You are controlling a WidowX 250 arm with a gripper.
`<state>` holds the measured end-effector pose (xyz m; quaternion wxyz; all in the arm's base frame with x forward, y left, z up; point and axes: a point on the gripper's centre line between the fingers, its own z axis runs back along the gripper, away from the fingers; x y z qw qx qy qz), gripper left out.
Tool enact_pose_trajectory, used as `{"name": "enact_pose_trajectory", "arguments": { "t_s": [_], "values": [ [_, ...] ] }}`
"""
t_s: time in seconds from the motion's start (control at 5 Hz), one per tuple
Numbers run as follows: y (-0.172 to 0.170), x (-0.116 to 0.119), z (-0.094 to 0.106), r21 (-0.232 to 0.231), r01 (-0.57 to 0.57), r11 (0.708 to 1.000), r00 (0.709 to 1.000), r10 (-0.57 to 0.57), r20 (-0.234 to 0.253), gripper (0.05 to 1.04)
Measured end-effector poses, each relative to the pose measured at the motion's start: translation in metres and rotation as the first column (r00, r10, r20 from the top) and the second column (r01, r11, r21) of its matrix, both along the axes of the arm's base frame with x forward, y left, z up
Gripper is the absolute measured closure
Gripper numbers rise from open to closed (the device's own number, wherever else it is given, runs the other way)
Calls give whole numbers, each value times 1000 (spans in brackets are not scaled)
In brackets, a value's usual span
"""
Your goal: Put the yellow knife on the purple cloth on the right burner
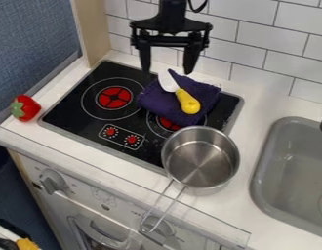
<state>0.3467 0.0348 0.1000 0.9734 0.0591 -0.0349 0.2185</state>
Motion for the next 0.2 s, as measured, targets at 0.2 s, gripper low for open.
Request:
{"name": "enact_pose_trajectory", "arguments": {
  "t_s": [0.2],
  "values": [
    [12, -3, 5, 32, 243, 969, 969, -242, -39, 82]
  ]
}}
